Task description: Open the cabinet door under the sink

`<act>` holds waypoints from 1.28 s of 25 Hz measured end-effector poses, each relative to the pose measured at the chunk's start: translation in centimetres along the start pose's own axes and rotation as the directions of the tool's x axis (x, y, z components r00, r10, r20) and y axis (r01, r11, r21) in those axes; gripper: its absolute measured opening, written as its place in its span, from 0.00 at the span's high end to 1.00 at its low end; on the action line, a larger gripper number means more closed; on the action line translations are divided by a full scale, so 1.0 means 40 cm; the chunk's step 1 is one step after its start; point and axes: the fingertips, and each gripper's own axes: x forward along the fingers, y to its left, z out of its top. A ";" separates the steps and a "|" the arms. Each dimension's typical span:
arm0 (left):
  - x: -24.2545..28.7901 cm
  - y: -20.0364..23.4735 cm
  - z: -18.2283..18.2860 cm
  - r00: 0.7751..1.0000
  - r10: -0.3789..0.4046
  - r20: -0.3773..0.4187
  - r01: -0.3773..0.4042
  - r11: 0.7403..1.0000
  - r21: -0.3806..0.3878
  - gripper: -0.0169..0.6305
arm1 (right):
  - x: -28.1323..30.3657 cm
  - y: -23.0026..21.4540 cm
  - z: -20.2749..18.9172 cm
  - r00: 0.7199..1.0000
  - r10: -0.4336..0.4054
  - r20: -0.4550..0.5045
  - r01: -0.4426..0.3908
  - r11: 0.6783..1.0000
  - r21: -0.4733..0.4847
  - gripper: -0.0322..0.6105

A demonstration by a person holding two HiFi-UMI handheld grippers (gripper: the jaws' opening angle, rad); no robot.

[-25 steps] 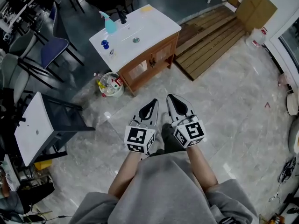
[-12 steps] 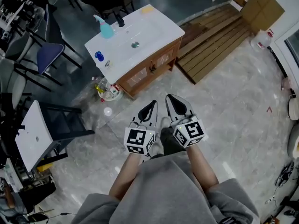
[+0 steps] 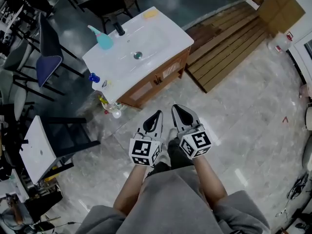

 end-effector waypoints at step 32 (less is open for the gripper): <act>0.339 0.245 -0.264 0.985 0.022 -0.169 -0.015 0.999 0.044 0.96 | 0.298 -0.291 -0.299 0.992 -0.082 -0.095 0.096 0.984 0.150 0.93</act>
